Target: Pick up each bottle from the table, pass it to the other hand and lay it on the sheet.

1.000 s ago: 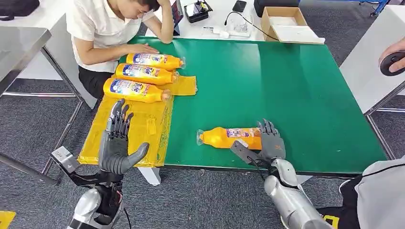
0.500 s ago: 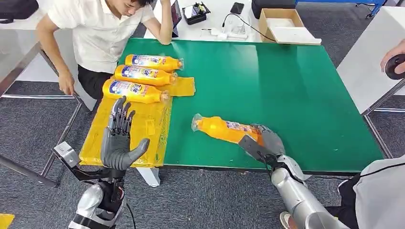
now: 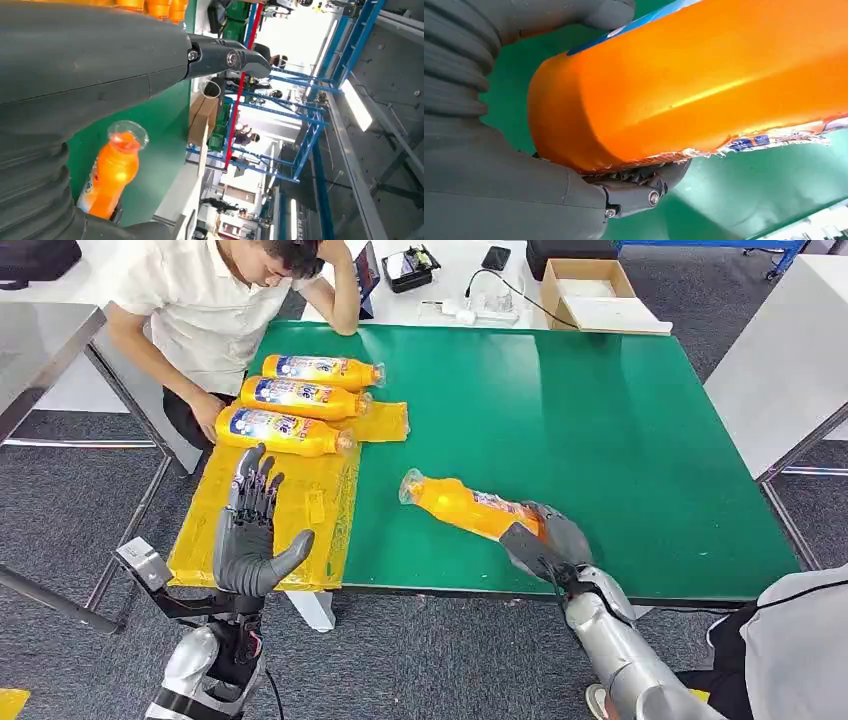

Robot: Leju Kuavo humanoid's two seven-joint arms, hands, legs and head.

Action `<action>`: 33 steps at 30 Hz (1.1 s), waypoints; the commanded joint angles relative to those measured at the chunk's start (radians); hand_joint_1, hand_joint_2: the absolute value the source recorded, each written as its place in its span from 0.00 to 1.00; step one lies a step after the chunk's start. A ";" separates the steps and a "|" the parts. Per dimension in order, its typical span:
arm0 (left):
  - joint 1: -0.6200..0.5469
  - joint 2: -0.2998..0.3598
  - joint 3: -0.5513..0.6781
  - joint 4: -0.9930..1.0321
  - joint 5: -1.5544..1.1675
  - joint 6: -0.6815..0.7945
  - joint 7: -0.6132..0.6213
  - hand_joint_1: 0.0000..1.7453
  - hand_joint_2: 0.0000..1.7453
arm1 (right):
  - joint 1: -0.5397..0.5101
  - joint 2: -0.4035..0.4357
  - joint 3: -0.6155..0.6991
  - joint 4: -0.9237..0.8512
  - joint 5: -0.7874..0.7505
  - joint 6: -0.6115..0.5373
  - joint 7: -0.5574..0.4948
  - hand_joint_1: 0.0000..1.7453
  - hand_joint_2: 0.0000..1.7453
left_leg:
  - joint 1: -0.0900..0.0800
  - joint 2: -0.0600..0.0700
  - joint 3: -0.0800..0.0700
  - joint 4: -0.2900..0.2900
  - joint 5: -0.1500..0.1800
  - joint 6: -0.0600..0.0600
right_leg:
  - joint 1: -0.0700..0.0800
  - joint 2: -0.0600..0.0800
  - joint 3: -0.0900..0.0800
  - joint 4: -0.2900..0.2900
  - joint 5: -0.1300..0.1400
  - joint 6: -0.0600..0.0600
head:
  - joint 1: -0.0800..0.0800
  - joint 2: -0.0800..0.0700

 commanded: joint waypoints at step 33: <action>-0.038 -0.011 -0.225 0.167 0.075 0.017 0.116 0.00 1.00 | 0.184 0.180 0.204 -0.308 -0.283 -0.149 -0.183 1.00 1.00 | 0.001 -0.001 -0.011 0.000 -0.001 -0.001 | 0.000 0.001 -0.009 0.001 -0.001 -0.002 | 0.000 0.000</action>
